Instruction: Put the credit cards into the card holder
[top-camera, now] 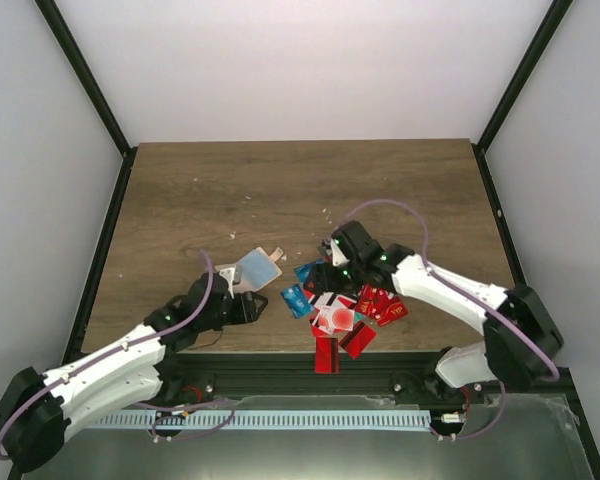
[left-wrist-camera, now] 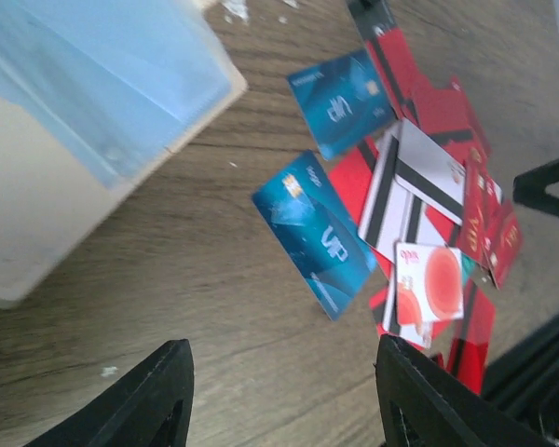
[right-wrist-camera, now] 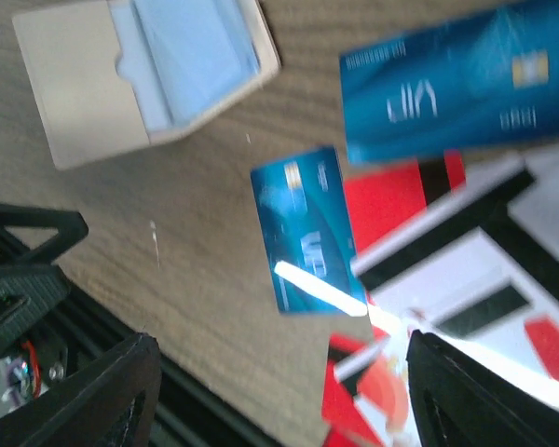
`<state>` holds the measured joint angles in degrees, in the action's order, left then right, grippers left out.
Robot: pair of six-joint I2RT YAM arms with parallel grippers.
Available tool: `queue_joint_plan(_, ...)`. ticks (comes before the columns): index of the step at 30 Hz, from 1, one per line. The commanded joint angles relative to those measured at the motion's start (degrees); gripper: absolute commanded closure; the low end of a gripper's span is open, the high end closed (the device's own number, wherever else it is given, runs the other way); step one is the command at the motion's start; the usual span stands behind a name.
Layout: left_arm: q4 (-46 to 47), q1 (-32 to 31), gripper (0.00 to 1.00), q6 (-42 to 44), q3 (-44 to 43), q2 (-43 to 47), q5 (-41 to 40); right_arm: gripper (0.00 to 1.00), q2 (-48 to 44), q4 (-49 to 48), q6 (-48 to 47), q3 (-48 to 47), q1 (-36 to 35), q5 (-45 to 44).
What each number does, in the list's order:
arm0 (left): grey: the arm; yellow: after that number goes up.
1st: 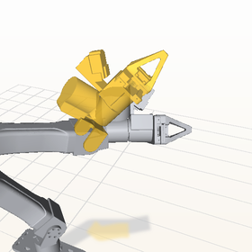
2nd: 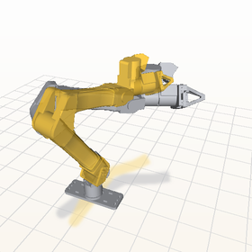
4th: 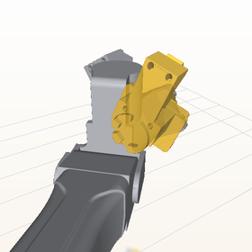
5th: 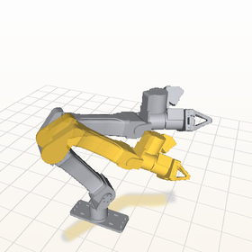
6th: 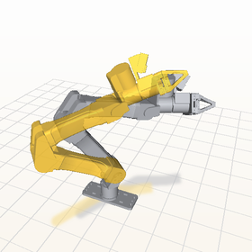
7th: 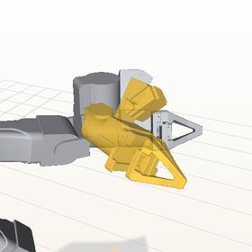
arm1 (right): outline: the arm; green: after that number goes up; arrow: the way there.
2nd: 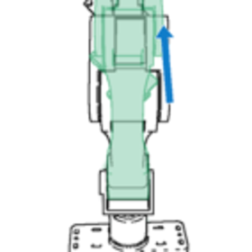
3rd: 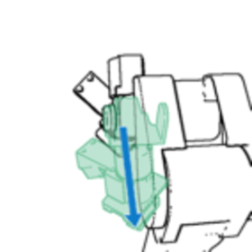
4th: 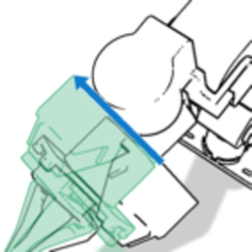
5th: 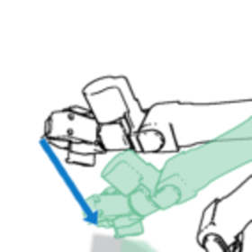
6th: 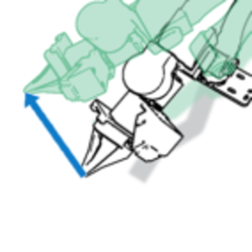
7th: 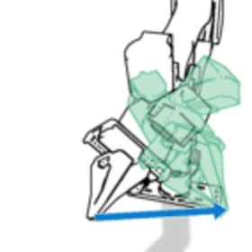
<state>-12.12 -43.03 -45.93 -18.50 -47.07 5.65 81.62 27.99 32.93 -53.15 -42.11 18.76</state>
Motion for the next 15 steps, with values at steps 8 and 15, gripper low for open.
queue_joint_plan(8,11.6,-6.97,0.51,0.61,3.88,-0.64,9.73,0.26,-12.9,4.39,13.24,11.12,-2.54,3.21)
queue_joint_plan(15,13.99,-12.34,0.52,0.41,3.12,-2.02,10.5,0.27,-12.86,4.61,13.82,16.82,-4.06,8.43)
